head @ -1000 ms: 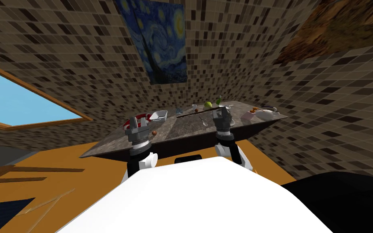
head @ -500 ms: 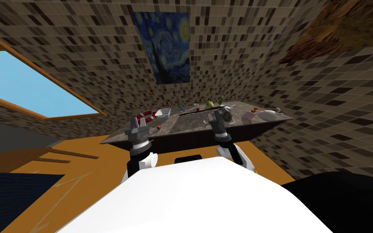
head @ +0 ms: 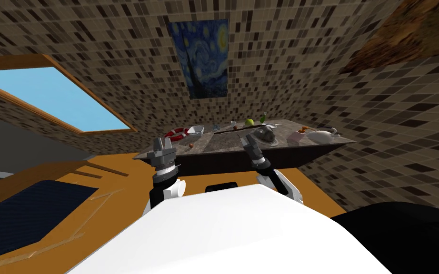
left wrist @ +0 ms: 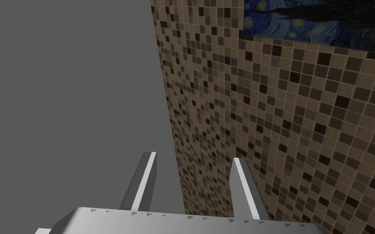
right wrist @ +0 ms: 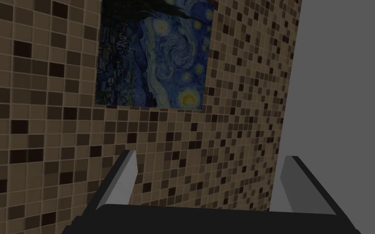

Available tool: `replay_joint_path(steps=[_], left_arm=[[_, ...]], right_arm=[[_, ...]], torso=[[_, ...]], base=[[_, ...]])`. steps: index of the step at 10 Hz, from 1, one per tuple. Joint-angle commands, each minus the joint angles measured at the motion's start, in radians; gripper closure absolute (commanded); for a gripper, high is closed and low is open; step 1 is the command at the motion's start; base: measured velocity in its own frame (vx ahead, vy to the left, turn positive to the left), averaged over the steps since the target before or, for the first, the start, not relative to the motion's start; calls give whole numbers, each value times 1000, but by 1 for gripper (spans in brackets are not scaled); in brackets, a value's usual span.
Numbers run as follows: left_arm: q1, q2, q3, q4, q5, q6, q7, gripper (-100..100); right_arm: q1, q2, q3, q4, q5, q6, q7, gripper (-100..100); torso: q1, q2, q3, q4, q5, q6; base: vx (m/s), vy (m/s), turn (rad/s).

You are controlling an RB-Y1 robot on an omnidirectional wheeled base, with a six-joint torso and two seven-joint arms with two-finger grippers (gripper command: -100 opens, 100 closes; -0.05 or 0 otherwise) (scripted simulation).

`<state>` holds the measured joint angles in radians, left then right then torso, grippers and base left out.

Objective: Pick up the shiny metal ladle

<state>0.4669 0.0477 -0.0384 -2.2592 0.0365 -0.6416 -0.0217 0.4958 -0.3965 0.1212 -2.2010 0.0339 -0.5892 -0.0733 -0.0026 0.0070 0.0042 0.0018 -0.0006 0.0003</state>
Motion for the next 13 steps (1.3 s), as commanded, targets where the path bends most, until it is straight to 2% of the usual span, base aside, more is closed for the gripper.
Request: replay_joint_path(steps=[1,2,3,4,5,6,7,8,9,10,11,13], left_arm=[[0,0,0,0,0,0,0,0],[0,0,0,0,0,0,0,0],[0,0,0,0,0,0,0,0],[0,0,0,0,0,0,0,0],[0,0,0,0,0,0,0,0],[0,0,0,0,0,0,0,0],[0,0,0,0,0,0,0,0],[0,0,0,0,0,0,0,0],[0,0,0,0,0,0,0,0],[0,0,0,0,0,0,0,0],[0,0,0,0,0,0,0,0],[0,0,0,0,0,0,0,0]], right_arm=[[5,-50,20,17,7,13,-31,-100],[5,-76,20,17,7,13,-31,-100],[13,-106,36,35,14,21,-60,-100],[13,-138,36,35,14,21,-60,-100],[23,-169,52,55,20,30,-91,-100],[23,-199,52,55,20,30,-91,-100],[34,-229,66,75,27,40,-124,-100],[34,-262,66,75,27,40,-124,-100],[46,-292,78,98,33,51,-159,-100],[46,-325,78,98,33,51,-159,-100],[60,-356,89,121,38,63,-195,-100],[60,-399,89,121,38,63,-195,-100]], torso=[[0,0,0,0,0,0],[0,1,1,0,0,0],[0,0,0,0,0,0],[1,0,0,0,0,-1],[1,-1,0,0,0,0],[0,1,0,0,0,0],[0,0,0,0,0,0],[0,0,0,0,0,0],[0,-1,0,0,0,0],[0,0,0,0,0,0],[-1,-2,-1,0,0,0],[-1,-2,-1,0,0,0]], base=[[-129,-14,179],[-105,-6,96],[-115,1,250],[-96,-2,90],[-131,-8,152],[-106,-7,128],[-113,2,218],[-93,-7,124],[-108,-1,208],[-87,-8,133],[-90,-2,255],[-64,-10,46]])
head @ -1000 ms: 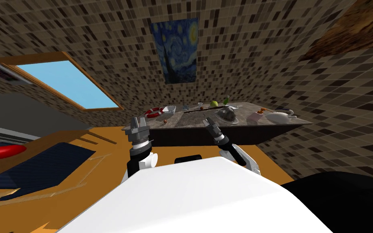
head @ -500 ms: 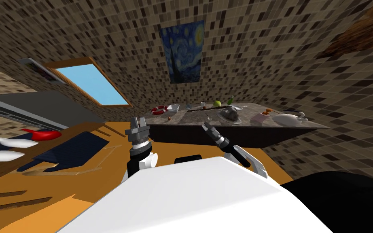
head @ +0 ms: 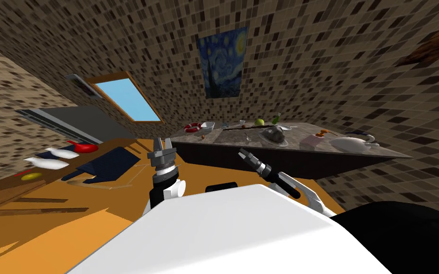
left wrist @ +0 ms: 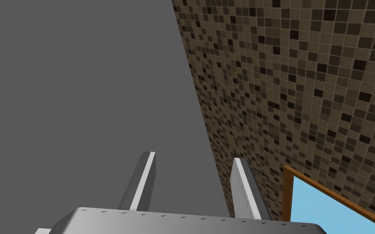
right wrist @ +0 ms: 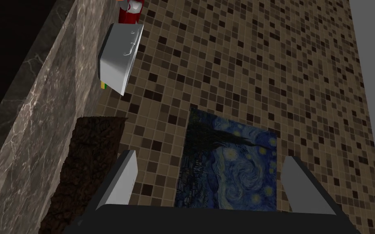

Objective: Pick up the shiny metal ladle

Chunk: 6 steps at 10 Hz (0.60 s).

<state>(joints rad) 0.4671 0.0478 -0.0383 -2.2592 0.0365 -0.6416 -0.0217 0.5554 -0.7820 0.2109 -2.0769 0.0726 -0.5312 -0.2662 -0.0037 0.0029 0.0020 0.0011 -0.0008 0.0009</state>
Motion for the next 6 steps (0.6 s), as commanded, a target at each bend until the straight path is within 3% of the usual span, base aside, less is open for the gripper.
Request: replay_joint_path(steps=[1,2,5,6], left_arm=[[0,0,0,0,0,0,0,0],[0,0,0,0,0,0,0,0],[0,0,0,0,0,0,0,0],[0,0,0,0,0,0,0,0]], right_arm=[[15,-50,9,22,5,18,-40,-100],[15,-80,9,22,5,18,-40,-100],[48,-171,22,75,16,47,-120,-100],[48,-203,22,75,16,47,-120,-100]], torso=[[0,0,0,0,0,0],[0,1,0,0,0,-1],[0,1,0,0,0,0],[-1,1,0,0,0,-1]], base=[[-66,-10,205],[-69,-11,153],[-73,-11,209],[-57,-20,132]])
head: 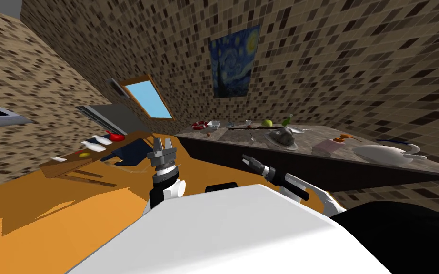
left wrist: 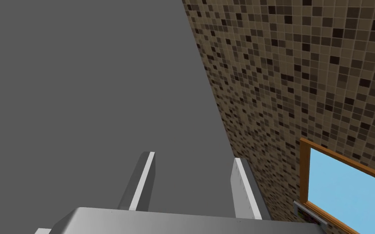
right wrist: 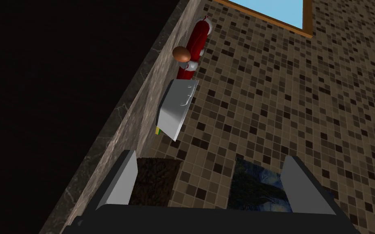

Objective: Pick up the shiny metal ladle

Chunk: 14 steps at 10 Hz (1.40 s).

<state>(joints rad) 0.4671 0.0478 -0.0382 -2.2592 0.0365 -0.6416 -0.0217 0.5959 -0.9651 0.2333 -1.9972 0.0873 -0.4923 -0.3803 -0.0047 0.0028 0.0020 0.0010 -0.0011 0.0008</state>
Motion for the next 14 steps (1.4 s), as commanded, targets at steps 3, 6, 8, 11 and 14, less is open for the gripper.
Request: replay_joint_path(steps=[3,6,8,11,14], left_arm=[[0,0,0,0,0,0,0,0],[0,0,0,0,0,0,0,0],[0,0,0,0,0,0,0,0],[0,0,0,0,0,0,0,0],[0,0,0,0,0,0,0,0]], right_arm=[[25,-90,3,24,6,24,-47,-100],[63,-186,4,82,14,58,-131,-100],[83,-250,3,113,18,75,-175,-100],[104,-325,-1,143,21,93,-218,-100],[125,-407,-6,174,24,112,-261,-100]], torso=[[1,-1,-1,0,0,-1],[0,-1,-1,0,0,0],[-1,-2,-1,0,0,0],[0,-4,-2,-1,0,1],[-2,-4,-2,-1,0,-1]], base=[[-37,-10,126],[-45,-23,212],[-34,-25,199],[-13,-20,100],[-14,-40,182]])
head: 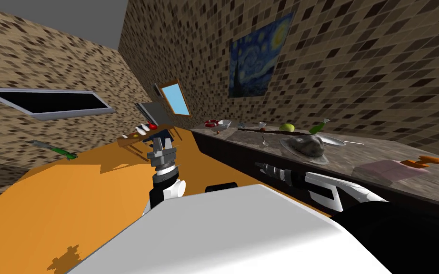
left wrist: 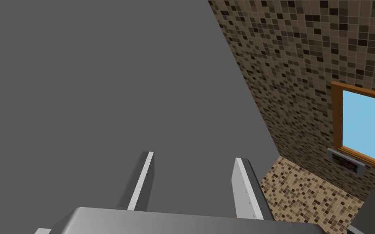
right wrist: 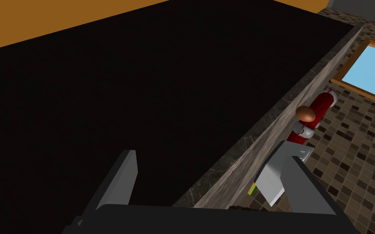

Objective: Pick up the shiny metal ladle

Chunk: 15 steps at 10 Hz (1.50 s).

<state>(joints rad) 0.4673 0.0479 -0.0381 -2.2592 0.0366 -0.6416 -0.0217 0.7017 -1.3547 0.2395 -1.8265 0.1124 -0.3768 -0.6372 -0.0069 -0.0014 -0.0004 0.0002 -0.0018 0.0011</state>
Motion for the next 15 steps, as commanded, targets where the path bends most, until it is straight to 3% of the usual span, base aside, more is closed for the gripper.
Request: replay_joint_path(steps=[1,3,7,9,10,15], left_arm=[[0,0,0,0,0,0,0,0],[0,0,0,0,0,0,0,0],[0,0,0,0,0,0,0,0],[0,0,0,0,0,0,0,0],[0,0,0,0,0,0,0,0],[0,0,0,0,0,0,0,0]], right_arm=[[42,-50,-18,34,1,15,-48,-100],[42,-74,-18,34,1,15,-48,-100],[116,-206,-41,122,6,71,-173,-100],[116,-227,-41,122,6,71,-176,-100],[142,-271,-51,148,7,89,-217,-100],[225,-381,-82,219,9,142,-335,-100]], torso=[[0,0,0,0,0,0],[0,-1,0,0,0,0],[-2,-2,-1,0,0,0],[-2,-3,-2,-1,-1,0],[1,-2,-1,0,0,1],[-3,-5,-3,-1,-1,0]], base=[[-8,-49,249],[2,-35,47],[11,-72,241],[15,-51,62],[26,-39,212],[48,-98,209]])
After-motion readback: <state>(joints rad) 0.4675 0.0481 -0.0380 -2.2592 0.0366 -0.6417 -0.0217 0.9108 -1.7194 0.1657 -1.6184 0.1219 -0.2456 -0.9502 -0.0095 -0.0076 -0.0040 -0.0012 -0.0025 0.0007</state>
